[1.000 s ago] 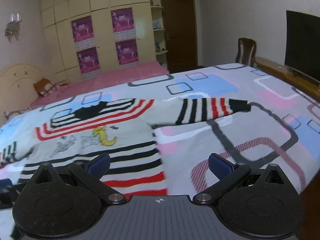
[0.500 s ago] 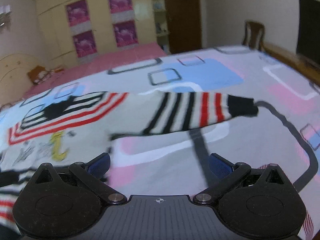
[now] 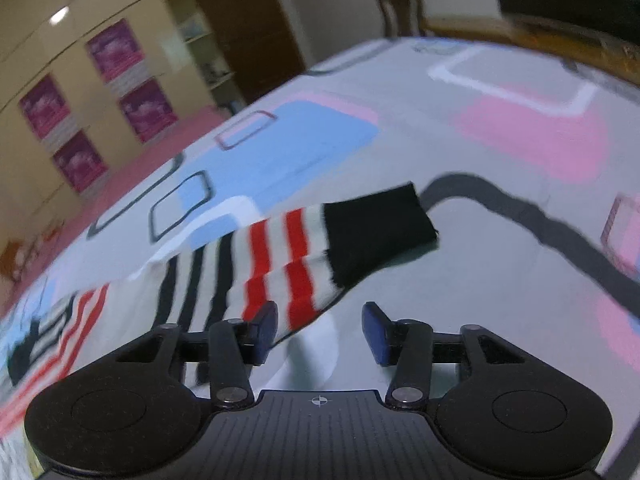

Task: Fold small clothes
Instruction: 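Grasp the black sleeve cuff with the right gripper, then fold the sleeve across the sweater body with the right gripper and release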

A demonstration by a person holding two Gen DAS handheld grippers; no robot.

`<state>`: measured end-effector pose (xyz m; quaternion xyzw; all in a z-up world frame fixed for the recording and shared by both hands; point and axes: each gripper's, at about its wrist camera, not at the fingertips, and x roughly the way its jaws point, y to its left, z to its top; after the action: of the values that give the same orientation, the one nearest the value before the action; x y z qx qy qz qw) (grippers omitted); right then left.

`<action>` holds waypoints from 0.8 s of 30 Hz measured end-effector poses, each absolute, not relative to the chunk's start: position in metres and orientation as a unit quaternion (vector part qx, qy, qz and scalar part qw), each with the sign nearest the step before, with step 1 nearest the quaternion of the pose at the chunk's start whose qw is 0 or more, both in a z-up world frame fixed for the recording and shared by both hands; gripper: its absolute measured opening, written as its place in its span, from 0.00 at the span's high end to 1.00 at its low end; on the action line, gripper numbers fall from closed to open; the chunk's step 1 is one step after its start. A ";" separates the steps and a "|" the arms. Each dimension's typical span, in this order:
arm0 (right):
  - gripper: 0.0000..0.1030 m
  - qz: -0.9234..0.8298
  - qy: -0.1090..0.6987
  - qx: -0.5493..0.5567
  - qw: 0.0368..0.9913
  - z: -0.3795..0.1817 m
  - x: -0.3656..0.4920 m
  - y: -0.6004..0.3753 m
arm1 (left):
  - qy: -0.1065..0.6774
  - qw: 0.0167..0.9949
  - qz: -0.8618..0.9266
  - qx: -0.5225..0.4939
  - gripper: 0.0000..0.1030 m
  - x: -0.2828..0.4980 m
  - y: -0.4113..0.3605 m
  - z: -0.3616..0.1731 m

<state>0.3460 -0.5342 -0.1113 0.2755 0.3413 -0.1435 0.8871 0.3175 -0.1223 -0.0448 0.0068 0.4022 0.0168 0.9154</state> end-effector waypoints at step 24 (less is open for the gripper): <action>0.93 -0.167 0.324 0.269 0.891 -0.125 0.377 -0.559 | 0.407 0.911 0.061 0.026 0.00 0.348 -0.104 -0.053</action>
<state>0.3769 -0.5586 -0.1247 0.2688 0.3243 -0.1671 0.8914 0.3475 -0.1042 -0.0534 0.0264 0.4071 0.0614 0.9109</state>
